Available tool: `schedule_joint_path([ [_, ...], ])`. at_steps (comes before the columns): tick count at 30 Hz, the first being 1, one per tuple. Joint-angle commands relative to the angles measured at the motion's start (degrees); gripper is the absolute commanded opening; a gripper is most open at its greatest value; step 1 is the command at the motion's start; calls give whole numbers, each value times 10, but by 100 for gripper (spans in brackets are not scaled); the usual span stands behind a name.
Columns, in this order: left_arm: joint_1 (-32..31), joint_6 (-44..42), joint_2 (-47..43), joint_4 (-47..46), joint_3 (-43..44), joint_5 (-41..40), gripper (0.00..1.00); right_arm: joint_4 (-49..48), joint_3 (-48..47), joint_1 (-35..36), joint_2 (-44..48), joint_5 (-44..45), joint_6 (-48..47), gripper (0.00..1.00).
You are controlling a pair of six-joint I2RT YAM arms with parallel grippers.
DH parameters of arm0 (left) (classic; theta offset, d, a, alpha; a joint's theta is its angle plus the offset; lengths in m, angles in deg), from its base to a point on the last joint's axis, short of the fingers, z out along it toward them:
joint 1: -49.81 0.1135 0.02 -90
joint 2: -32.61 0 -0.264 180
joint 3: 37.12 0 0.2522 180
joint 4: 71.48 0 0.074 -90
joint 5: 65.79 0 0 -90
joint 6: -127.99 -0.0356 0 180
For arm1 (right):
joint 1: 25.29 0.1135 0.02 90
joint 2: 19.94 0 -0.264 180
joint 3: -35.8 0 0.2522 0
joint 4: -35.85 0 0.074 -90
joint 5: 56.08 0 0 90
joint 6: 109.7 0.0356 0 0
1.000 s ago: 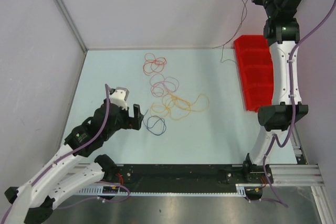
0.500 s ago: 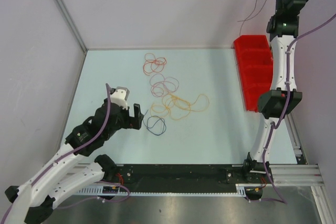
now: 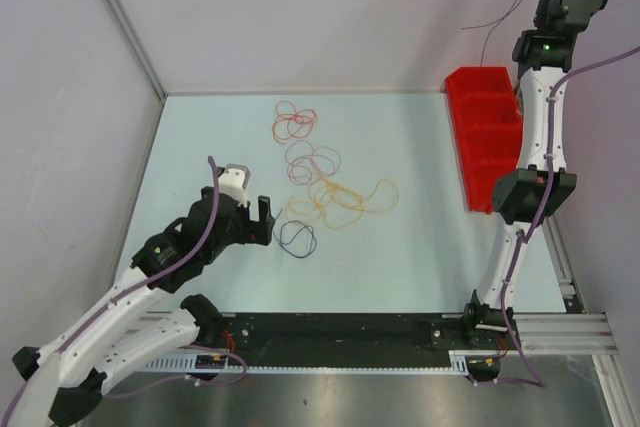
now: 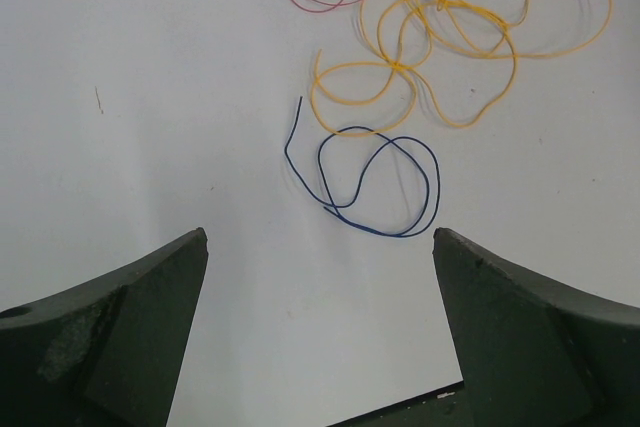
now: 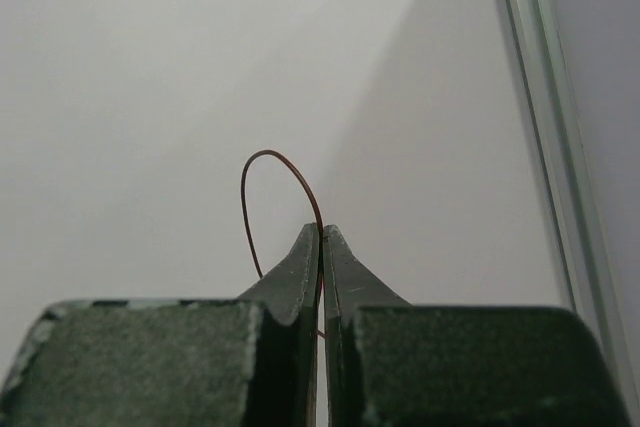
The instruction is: Untangle the cables
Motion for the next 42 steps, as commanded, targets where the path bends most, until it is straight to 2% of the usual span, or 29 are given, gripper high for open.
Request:
schedule_joint_path([
  [1, 2, 8, 3, -9, 0, -15, 100, -74, 46, 0, 27, 13, -41, 0],
  [2, 3, 8, 2, -9, 0, -15, 100, -83, 99, -1, 35, 11, -43, 0],
  [6, 3, 10, -3, -7, 0, -18, 100, -109, 165, -14, 58, -21, -19, 0],
  [11, 2, 11, -8, -8, -1, -22, 100, -89, 171, -28, 47, -38, 6, 0],
  [13, 3, 11, -8, -7, -1, -22, 100, -90, 206, -29, 56, -39, 2, 0],
  [16, 3, 12, -8, -7, 0, -24, 100, -141, 305, -30, 95, -30, 2, 0],
  [22, 3, 11, -12, -9, -1, -22, 100, -170, 428, -47, 158, -9, 23, 0],
  [23, 2, 11, -12, -8, -1, -22, 100, -183, 485, -50, 170, -6, 26, 0],
  [29, 3, 11, -18, -9, -2, -22, 100, -231, 632, -63, 245, 12, 48, 0],
  [34, 3, 10, -21, -9, -3, -21, 100, -222, 670, -66, 271, 28, 45, 0],
  [42, 2, 10, -25, -10, -3, -21, 100, -194, 685, -67, 250, 40, 18, 0],
])
